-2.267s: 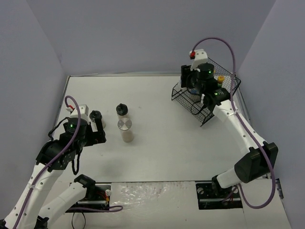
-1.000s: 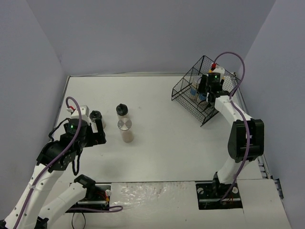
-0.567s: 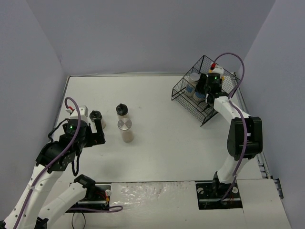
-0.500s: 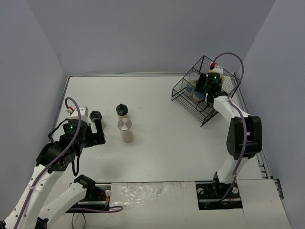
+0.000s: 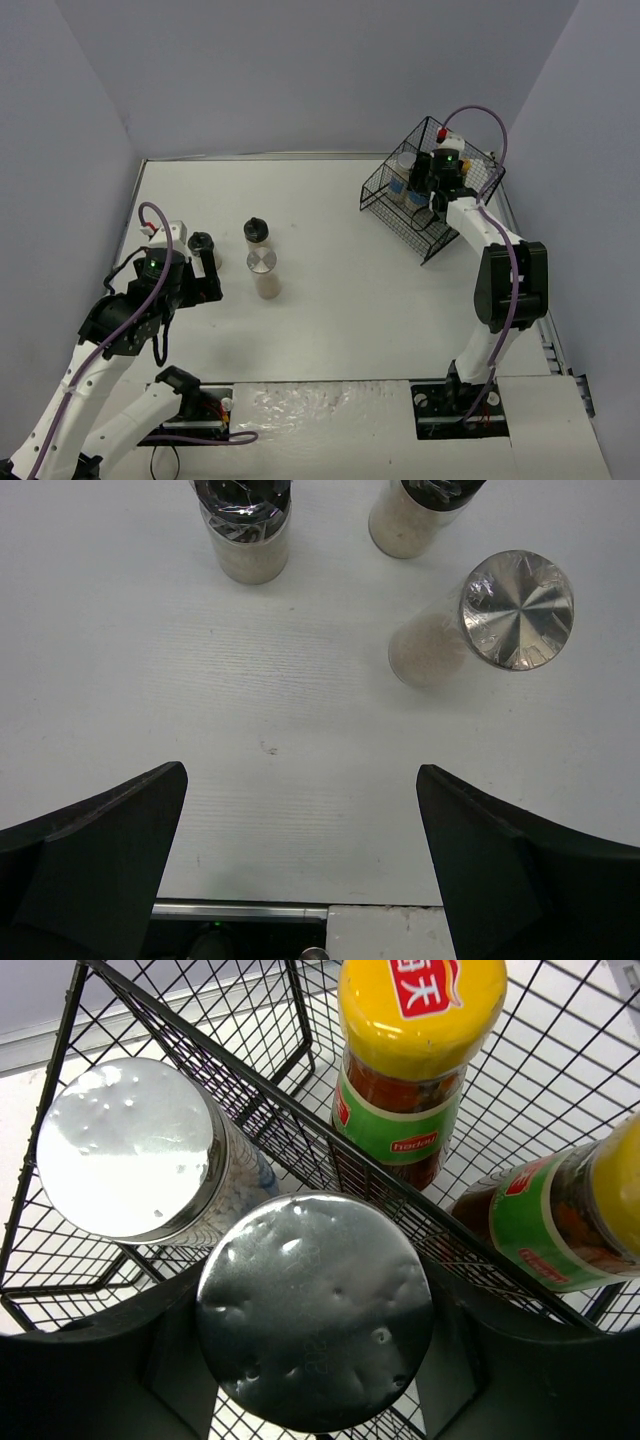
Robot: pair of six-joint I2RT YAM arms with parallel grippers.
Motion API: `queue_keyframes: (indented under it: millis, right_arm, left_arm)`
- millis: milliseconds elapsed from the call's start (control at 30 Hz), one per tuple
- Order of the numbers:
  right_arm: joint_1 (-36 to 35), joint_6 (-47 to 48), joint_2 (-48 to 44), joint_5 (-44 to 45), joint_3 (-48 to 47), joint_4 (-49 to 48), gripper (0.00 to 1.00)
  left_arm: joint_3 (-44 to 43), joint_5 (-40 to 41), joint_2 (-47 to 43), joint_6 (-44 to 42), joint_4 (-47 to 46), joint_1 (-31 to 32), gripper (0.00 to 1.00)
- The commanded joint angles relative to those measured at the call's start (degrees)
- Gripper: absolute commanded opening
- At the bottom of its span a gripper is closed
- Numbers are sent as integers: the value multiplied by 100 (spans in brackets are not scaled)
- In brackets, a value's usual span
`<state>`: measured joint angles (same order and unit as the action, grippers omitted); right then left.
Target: Organize the condiment bottles
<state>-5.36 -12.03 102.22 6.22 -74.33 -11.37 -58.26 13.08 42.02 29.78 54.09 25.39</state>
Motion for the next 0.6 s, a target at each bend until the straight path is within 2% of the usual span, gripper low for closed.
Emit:
queue_keyframes:
  millis: [0, 200, 333, 567]
  right_arm:
    - [-71, 278, -449, 179, -337, -226, 63]
    - [-89, 334, -493, 42, -410, -90, 78]
    - [-142, 410, -588, -46, -497, 21, 82]
    - [-616, 1056, -1447, -415, -793, 602, 99]
  left_arm:
    - [-107, -42, 96, 116, -258, 1, 97]
    - [-106, -96, 104, 160, -293, 0, 97]
    - [-98, -117, 66, 177, -259, -3, 97]
    - [-140, -72, 0, 186, -165, -6, 97]
